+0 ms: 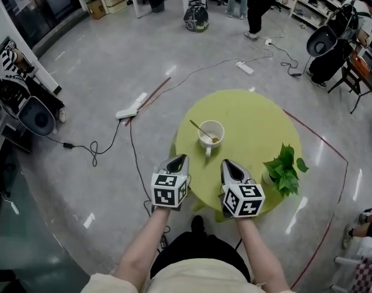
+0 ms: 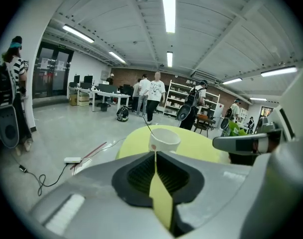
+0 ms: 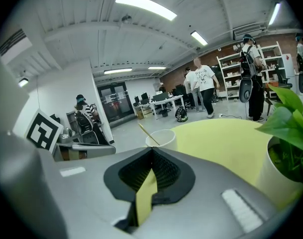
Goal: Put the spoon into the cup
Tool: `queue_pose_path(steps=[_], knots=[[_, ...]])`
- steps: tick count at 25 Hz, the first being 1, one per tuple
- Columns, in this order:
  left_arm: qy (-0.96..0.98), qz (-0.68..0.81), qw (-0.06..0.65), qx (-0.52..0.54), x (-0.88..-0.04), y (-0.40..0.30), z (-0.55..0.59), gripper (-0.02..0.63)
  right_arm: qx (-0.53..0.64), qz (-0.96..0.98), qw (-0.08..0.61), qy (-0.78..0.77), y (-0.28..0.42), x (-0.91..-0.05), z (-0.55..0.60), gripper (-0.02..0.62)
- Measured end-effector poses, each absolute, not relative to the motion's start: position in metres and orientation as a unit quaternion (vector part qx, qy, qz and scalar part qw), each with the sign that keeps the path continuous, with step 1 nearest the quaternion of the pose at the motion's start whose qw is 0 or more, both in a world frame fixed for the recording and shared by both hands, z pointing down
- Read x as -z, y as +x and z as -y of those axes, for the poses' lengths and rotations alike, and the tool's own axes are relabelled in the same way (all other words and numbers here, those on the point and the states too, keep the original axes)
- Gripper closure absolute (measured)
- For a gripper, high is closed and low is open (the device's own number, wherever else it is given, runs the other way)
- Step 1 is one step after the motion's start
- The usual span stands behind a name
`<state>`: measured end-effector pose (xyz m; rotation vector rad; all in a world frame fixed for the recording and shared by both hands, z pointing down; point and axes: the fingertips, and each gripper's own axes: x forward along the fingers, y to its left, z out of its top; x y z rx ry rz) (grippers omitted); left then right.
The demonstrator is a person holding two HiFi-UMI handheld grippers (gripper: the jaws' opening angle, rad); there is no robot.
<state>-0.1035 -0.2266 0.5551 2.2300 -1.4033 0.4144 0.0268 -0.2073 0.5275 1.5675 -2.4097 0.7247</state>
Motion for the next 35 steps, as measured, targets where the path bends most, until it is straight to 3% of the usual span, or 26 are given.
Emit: queue_pose_path(steps=[35], knots=[[0.792, 0.549, 0.229, -0.135, -0.532, -0.092, 0.112, 0.604, -0.249, 0.828, 0.079, 0.496, 0.07, -0.516, 0.103, 0.597]])
